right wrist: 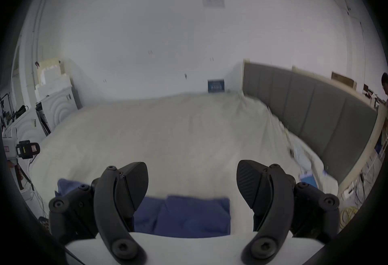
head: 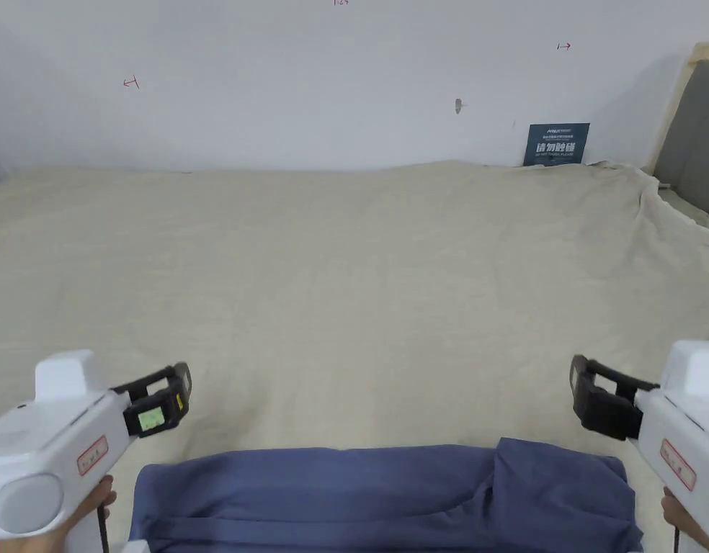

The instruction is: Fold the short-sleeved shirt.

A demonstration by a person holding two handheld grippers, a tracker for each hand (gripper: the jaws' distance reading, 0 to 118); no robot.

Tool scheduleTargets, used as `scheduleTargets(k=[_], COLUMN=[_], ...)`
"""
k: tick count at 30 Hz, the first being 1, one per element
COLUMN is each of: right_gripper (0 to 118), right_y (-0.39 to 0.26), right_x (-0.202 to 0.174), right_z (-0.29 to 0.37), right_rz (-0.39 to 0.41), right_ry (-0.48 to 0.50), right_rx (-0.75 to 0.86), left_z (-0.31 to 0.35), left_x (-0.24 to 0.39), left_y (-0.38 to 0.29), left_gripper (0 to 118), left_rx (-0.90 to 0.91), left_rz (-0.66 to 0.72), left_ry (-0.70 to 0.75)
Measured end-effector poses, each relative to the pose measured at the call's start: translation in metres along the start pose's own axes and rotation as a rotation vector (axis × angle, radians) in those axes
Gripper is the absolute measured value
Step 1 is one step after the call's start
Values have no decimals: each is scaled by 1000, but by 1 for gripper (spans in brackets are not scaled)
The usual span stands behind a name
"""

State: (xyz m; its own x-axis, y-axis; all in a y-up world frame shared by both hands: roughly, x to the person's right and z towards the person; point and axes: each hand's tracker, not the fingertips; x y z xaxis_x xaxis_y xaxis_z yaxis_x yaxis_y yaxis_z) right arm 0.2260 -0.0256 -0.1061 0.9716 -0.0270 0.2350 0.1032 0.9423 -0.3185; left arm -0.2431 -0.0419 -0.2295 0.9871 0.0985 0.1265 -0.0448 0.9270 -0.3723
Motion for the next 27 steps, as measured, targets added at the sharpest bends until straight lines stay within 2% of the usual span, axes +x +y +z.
scheduleTargets(k=[6, 9, 11, 12, 13, 14, 15, 16, 17, 19, 27], right_gripper=[90, 83, 66, 53, 30, 14, 5, 5, 0, 0, 0], right_y=[28, 31, 31, 30, 30, 30, 29, 28, 27, 27, 26], right_x=[-32, -40, -45, -46, -47, -49, -50, -48, -49, -47, -45], right_z=[10, 10, 13, 11, 11, 11, 11, 9, 8, 6, 0], right_rz=[89, 105, 105, 109, 112, 121, 124, 125, 121, 110, 117], right_ry=[-43, -54, -56, -61, -64, -68, -67, -72, -72, -43, -35], right_rx=[153, 193, 212, 229, 235, 241, 243, 246, 249, 243, 235], left_z=[7, 8, 9, 10, 10, 10, 10, 10, 9, 7, 1], left_x=[32, 45, 48, 49, 50, 50, 49, 48, 46, 42, 27], left_y=[19, 17, 14, 13, 11, 10, 10, 9, 10, 10, 10], left_gripper=[103, 94, 69, 49, 18, 5, 1, 1, 0, 0, 0], left_rx=[167, 220, 250, 266, 267, 270, 271, 257, 247, 224, 143], left_rz=[-41, -61, -59, -60, -55, -55, -51, -41, -35, -13, -20], left_ry=[63, 73, 64, 59, 56, 52, 36, 0, -8, -44, -55])
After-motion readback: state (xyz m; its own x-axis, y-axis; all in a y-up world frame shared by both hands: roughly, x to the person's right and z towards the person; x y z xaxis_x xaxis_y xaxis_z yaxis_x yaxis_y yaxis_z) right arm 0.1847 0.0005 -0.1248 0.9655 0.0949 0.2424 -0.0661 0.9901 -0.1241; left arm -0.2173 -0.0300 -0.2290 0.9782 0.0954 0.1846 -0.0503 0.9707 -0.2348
